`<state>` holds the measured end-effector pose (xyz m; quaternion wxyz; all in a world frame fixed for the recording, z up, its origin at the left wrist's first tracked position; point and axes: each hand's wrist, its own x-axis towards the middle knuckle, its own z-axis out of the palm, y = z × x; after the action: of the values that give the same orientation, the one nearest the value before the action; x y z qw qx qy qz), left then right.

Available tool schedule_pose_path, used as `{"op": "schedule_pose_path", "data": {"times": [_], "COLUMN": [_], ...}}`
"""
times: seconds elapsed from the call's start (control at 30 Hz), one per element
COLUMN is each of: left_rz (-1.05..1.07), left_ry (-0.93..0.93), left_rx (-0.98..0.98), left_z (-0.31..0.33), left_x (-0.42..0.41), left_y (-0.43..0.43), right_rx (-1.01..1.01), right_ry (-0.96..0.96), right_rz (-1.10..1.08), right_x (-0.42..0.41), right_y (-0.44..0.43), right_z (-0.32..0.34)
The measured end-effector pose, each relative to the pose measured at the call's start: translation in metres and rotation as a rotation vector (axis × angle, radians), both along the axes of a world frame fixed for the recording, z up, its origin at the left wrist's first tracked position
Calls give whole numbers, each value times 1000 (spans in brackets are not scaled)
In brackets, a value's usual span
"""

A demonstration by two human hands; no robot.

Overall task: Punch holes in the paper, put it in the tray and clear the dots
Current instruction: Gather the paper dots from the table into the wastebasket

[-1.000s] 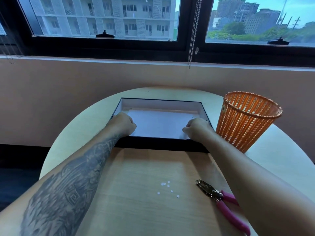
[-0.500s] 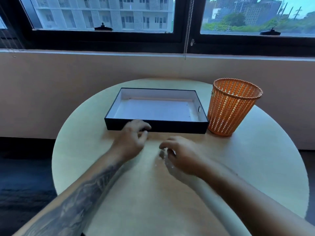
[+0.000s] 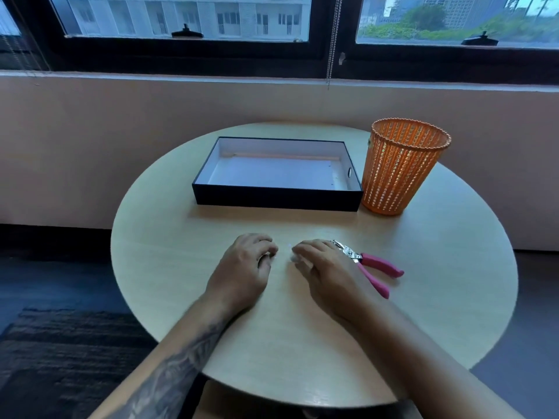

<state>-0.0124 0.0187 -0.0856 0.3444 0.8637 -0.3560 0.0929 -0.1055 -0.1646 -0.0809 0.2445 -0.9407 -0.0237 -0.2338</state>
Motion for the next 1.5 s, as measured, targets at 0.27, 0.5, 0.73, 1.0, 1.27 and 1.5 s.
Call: {"op": "schedule_pose_path", "data": {"times": [0.27, 0.5, 0.73, 1.0, 1.27, 1.5], "left_rz": [41, -134, -100, -165, -6, 12], "left_ry": [-6, -44, 3, -56, -35, -13], "left_rx": [11, 129, -9, 188, 94, 181], "left_z": [6, 5, 3, 5, 3, 7], "left_x": [-5, -4, -3, -4, -4, -5], "left_y": [1, 1, -1, 0, -2, -3], "right_rx": [-144, -14, 121, 99, -16, 0], "right_ry": [130, 45, 30, 58, 66, 73], "right_rz": [-41, 10, -35, 1, -33, -16], "right_x": [22, -5, -7, -8, -4, -9], "right_y": [1, -4, -5, -4, -4, -1], "right_z": [7, 0, -4, 1, -2, 6]}}
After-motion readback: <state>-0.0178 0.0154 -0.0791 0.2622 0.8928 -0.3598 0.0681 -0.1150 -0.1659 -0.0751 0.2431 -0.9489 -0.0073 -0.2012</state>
